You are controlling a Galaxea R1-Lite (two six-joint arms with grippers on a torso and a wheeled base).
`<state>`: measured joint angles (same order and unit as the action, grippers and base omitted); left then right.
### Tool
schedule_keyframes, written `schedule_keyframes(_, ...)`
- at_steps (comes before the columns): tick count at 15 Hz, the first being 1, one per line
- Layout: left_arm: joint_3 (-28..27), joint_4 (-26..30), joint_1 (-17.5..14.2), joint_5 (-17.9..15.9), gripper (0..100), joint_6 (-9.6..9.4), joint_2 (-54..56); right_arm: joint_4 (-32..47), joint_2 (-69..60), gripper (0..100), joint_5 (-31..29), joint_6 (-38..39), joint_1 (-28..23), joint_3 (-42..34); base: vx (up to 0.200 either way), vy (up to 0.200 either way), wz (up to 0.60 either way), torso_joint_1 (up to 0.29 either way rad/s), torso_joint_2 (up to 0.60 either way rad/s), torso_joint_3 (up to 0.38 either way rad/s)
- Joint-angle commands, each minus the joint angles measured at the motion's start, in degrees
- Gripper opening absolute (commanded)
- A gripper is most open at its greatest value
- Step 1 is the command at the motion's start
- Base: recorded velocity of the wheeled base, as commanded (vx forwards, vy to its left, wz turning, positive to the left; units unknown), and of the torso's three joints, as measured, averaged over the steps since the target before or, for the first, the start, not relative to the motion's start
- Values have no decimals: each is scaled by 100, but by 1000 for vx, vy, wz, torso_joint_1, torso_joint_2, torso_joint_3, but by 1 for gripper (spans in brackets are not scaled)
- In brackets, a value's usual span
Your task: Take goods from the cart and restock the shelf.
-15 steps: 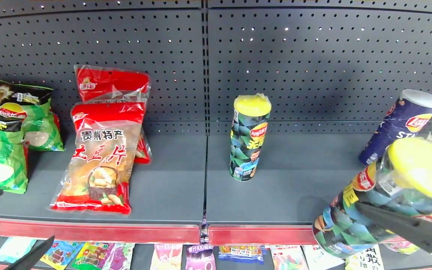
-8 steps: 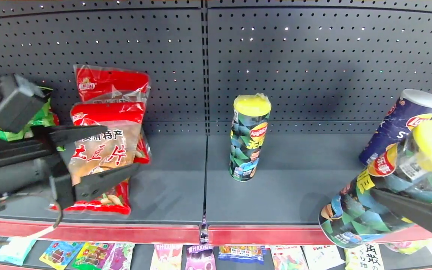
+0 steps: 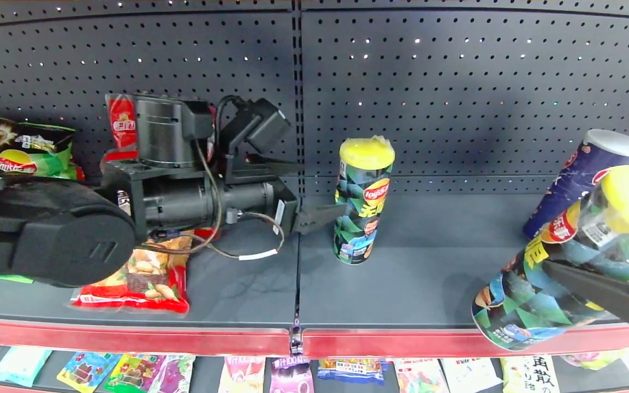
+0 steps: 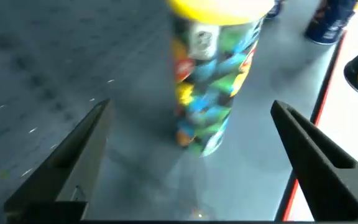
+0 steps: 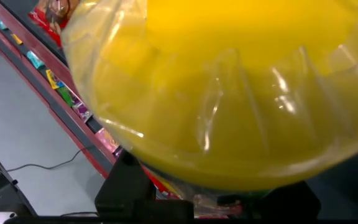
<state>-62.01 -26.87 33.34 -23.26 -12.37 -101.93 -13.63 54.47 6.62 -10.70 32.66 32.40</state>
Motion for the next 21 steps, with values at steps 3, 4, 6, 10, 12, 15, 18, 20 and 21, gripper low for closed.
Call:
schedule_keyframes(3,-206,-11,164,173,100,-2,-381,-8,20,0,6,-2,-31,-15,0,0,0,0,0,0)
schedule_keyframes(4,-223,-11,190,261,100,7,-381,-8,20,0,6,-2,-31,-15,0,0,0,0,0,0)
schedule_keyframes(6,-285,-11,278,340,100,-2,-416,-8,29,0,6,-2,-31,-23,0,0,0,0,0,0)
schedule_keyframes(10,-716,-29,568,762,100,-2,-644,-8,38,0,15,-2,-40,-15,0,0,0,0,0,0)
schedule_keyframes(12,-909,-29,639,972,100,-11,-759,-8,38,0,15,7,-40,-15,0,0,0,0,0,0)
schedule_keyframes(15,-1138,-38,700,1157,100,-28,-934,-8,38,0,15,24,-67,-15,0,0,0,0,0,0)
schedule_keyframes(18,-1384,-55,814,1421,100,-28,-1093,-8,29,0,15,24,-84,-23,0,0,0,0,0,0)
schedule_keyframes(20,-1515,-55,876,1526,100,-28,-1233,1,38,0,15,24,-75,-23,0,0,0,0,0,0)
schedule_keyframes(21,-1515,-55,876,1526,100,-28,-1233,1,38,0,15,24,-75,-23,0,0,0,0,0,0)
